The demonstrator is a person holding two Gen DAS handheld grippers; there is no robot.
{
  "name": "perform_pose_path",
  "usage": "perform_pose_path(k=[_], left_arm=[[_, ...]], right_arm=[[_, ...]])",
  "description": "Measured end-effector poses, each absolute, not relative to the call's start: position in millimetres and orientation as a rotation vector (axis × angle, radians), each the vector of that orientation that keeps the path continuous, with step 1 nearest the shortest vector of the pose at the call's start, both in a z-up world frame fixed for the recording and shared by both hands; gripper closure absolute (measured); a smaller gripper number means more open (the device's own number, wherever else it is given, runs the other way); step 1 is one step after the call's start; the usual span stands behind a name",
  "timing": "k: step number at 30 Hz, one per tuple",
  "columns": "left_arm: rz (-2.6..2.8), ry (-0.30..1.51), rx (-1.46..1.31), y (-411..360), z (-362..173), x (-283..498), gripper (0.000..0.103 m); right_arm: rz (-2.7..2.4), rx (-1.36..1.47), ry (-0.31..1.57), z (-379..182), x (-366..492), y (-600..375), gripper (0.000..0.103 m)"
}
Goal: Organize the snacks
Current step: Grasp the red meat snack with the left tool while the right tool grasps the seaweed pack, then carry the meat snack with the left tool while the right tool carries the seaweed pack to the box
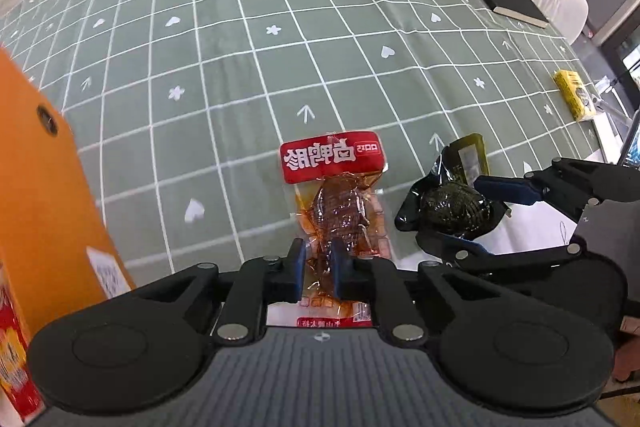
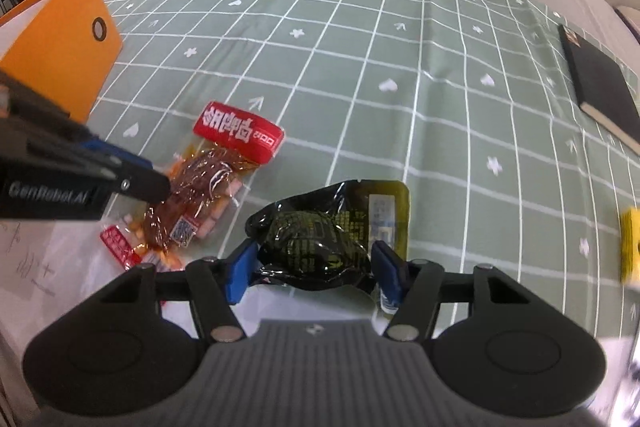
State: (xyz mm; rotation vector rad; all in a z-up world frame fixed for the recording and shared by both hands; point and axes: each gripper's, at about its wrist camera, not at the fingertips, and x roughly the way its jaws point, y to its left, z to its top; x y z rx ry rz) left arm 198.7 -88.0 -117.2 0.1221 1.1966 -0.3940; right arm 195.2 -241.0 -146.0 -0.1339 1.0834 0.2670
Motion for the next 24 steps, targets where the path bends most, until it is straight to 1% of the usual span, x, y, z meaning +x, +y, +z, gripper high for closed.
perform_pose_path(k=[1,2,3,4,6,7,11,12,14,17,19,23,24], left_arm=[[-0.386,1.182,0.122,-85.8,-118.3,195.7,0.064],[-0.378,1.161,0.118,-83.5,-118.7,190.6,0.054],[-0.37,1.144,0.111,-81.8,-118.8,186.5,0.036],[-0.364,1.127,0.103,-80.4,-118.6,182.6,0.026],[-0.359,1.104,0.089,-80.1,-117.1,177.2,0.024],[-0.359,1.1,0.084,-81.9,-117.9,175.8,0.021],[-0.342,1.106,0.094,-94.5,-129.0,176.8,0.02],[-0.338,1.11,0.085,-96.8,-133.1,178.2,0.024],[-0.333,1.089,0.075,-100.3,-138.3,176.4,0.026],[-0.329,1.048,0.091,-105.5,-139.7,170.7,0.034],[-0.325,1.035,0.108,-108.4,-139.2,169.2,0.042],[-0.305,1.02,0.105,-108.6,-139.8,168.7,0.047],[-0.302,1.013,0.095,-108.0,-139.6,167.8,0.053]], right_arm=[[0.273,-0.139,1.078,-145.7,191.3,-241.5,0.042],[0.279,-0.144,1.07,-145.7,186.4,-241.4,0.042],[0.285,-0.144,1.063,-146.3,181.8,-240.3,0.04],[0.293,-0.143,1.056,-147.3,180.0,-240.8,0.04],[0.306,-0.141,1.041,-148.6,175.4,-242.2,0.038],[0.311,-0.141,1.034,-149.2,174.2,-242.7,0.038],[0.331,-0.164,1.005,-151.4,168.3,-244.8,0.037],[0.337,-0.172,0.999,-151.3,167.8,-244.8,0.036],[0.348,-0.182,0.987,-152.4,166.8,-244.5,0.035],[0.361,-0.191,0.969,-153.3,162.6,-244.6,0.033],[0.367,-0.186,0.964,-153.8,162.7,-245.8,0.032],[0.372,-0.191,0.953,-154.8,162.7,-245.5,0.031],[0.372,-0.192,0.953,-154.7,163.4,-244.9,0.031]])
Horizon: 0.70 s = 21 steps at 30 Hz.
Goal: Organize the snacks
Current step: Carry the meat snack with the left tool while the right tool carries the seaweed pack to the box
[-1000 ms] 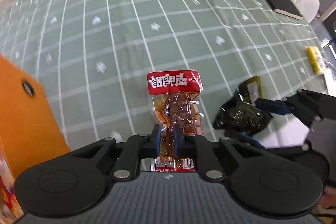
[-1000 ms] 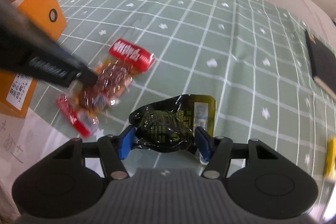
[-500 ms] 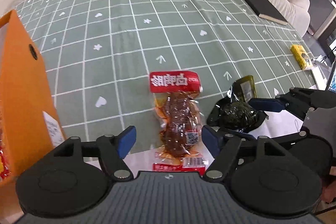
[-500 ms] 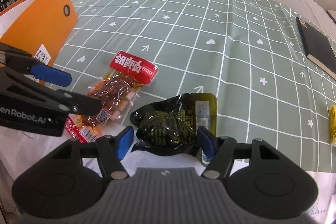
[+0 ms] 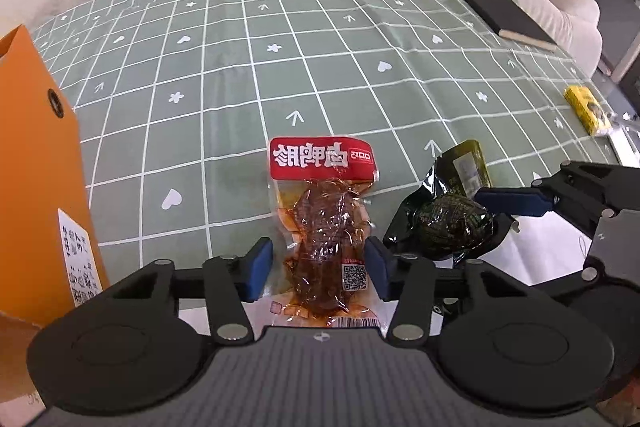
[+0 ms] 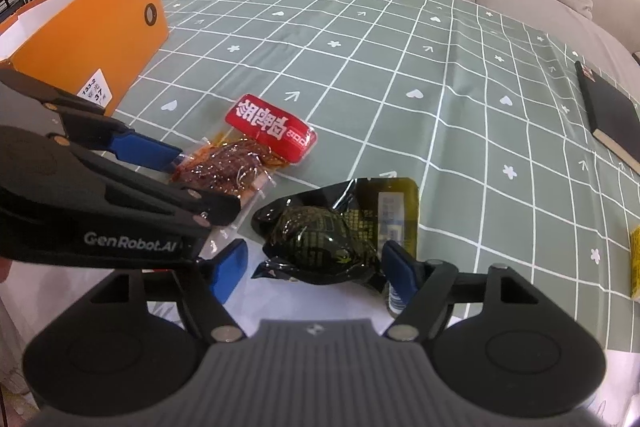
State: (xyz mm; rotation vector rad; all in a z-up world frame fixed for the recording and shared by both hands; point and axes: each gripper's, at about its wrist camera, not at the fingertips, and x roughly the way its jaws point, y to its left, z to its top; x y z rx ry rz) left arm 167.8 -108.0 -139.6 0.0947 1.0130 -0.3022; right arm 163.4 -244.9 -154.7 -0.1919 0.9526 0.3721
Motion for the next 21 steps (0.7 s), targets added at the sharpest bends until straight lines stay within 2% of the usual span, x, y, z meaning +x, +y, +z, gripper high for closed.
perform_pose_path(k=[3,4,5,14,21], left_arm=[[-0.288,0.997,0.088,-111.7,-136.8,163.8,0.059],[-0.278,0.991,0.091,-113.3,-135.9,162.7,0.067],[-0.268,0.975,0.097,-114.7,-134.0,160.6,0.075],[-0.248,0.998,-0.039,-98.7,-127.6,158.8,0.079],[-0.266,0.968,-0.102,-88.4,-110.4,152.6,0.092]], right_arm=[[0.368,-0.19,0.951,-154.8,166.1,-243.4,0.033],[0.37,-0.195,0.948,-154.6,166.5,-242.3,0.034],[0.372,-0.195,0.944,-153.8,166.2,-242.2,0.041],[0.356,-0.199,0.945,-150.5,164.7,-243.1,0.044],[0.326,-0.174,0.94,-145.2,164.2,-249.4,0.045]])
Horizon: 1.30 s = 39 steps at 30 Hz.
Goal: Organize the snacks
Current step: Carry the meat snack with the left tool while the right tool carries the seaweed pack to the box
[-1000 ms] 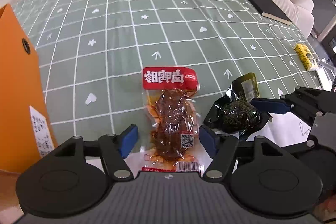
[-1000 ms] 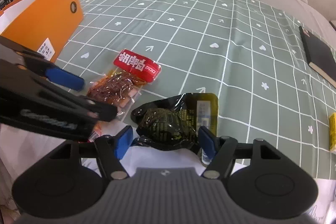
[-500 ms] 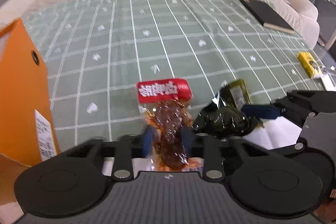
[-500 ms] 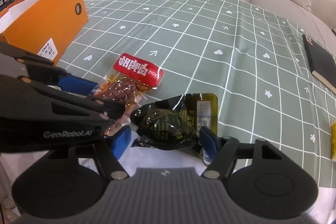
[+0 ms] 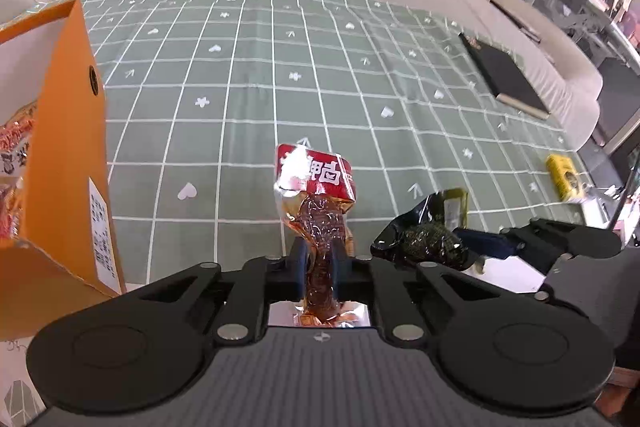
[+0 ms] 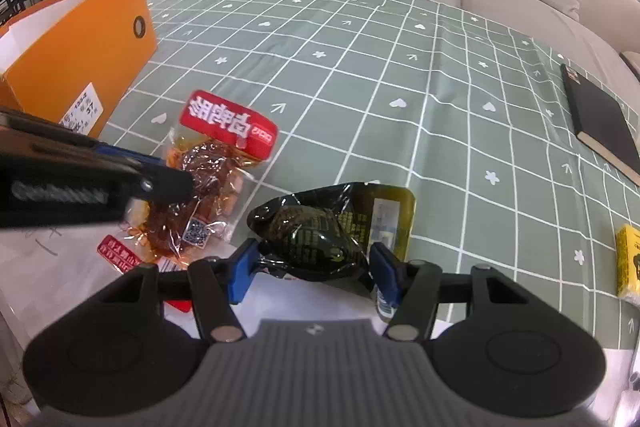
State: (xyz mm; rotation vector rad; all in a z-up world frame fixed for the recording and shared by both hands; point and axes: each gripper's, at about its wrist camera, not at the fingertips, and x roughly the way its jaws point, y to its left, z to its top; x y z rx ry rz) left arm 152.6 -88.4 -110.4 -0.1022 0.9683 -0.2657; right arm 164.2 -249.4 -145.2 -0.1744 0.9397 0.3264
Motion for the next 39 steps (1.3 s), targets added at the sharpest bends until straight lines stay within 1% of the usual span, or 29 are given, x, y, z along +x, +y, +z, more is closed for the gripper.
perform_pose_path(k=[1,7,14,17,21,25,28,29,33,39], left_arm=[[-0.267,0.963,-0.09,-88.2,-108.3,151.6,0.096],[-0.303,0.992,-0.115,-85.6,-110.7,147.8,0.096],[-0.376,1.009,-0.239,-78.9,-111.9,146.7,0.097],[-0.433,1.025,-0.291,-79.4,-110.4,148.0,0.095],[-0.426,1.013,-0.26,-85.3,-109.1,148.3,0.095],[-0.398,1.024,-0.256,-87.0,-110.3,151.3,0.092],[-0.384,1.066,-0.245,-89.0,-116.7,154.7,0.085],[-0.385,1.091,-0.245,-90.7,-122.7,156.1,0.085],[-0.369,1.12,-0.196,-98.0,-138.4,152.3,0.083],[-0.348,1.106,-0.212,-90.4,-135.8,150.1,0.084]], right_arm=[[0.326,-0.168,0.941,-144.5,164.1,-249.9,0.046],[0.33,-0.193,0.948,-145.8,161.0,-244.5,0.046],[0.352,-0.257,0.928,-152.7,155.9,-234.8,0.047],[0.358,-0.245,0.93,-153.3,156.5,-235.4,0.046],[0.36,-0.247,0.927,-153.5,155.9,-235.0,0.046],[0.364,-0.237,0.928,-153.5,155.0,-237.3,0.046],[0.366,-0.232,0.929,-153.5,154.7,-236.9,0.046],[0.369,-0.231,0.929,-153.5,155.1,-236.8,0.046],[0.378,-0.232,0.927,-153.3,153.5,-235.7,0.046],[0.381,-0.229,0.924,-153.3,153.6,-236.0,0.046]])
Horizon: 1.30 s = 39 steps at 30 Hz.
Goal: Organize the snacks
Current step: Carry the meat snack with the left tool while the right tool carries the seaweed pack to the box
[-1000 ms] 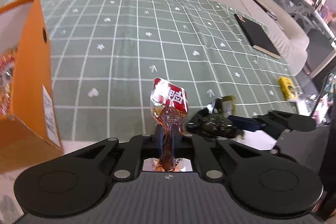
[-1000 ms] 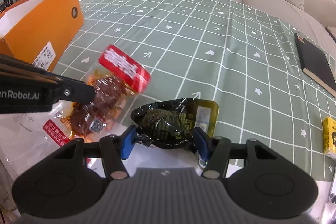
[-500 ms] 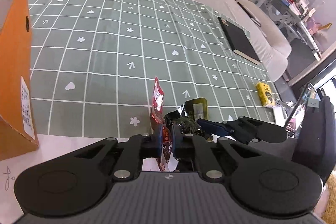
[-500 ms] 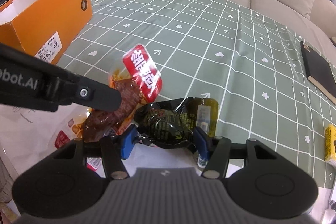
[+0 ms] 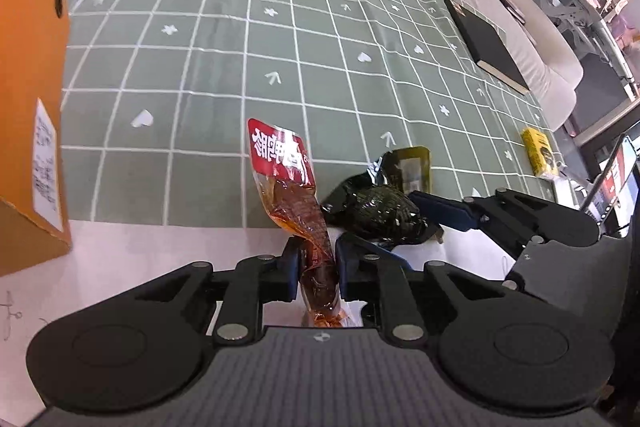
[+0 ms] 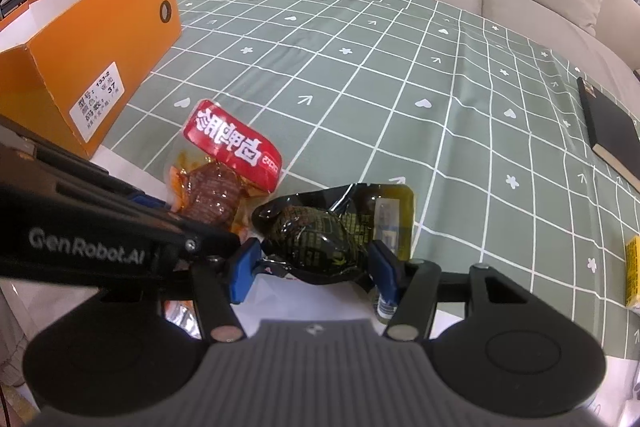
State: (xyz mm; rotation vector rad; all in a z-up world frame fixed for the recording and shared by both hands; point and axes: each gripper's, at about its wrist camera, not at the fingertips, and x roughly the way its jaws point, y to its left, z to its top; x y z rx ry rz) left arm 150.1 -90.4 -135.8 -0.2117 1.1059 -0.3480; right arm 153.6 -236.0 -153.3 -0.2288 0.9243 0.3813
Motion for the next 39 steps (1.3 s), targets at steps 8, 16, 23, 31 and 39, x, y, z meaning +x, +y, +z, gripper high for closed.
perform_pose_path(k=[8,16,23,31,39], left_arm=[[-0.331,1.041,-0.179,-82.1,-121.5,142.7,0.084],[-0.31,0.992,-0.179,-69.1,-102.7,136.9,0.084],[-0.277,0.92,-0.199,-49.0,-73.6,130.0,0.084],[-0.231,0.788,-0.246,-12.9,-26.1,120.9,0.084],[-0.124,0.71,-0.269,38.7,6.6,117.6,0.084]], right_arm=[[0.367,-0.135,0.927,-144.5,157.4,-246.0,0.048],[0.362,-0.008,0.895,-126.1,158.4,-253.7,0.048],[0.36,0.041,0.838,-100.5,155.0,-245.1,0.048],[0.397,0.101,0.744,-57.7,147.7,-224.1,0.048],[0.518,0.066,0.664,-12.2,153.2,-169.3,0.048]])
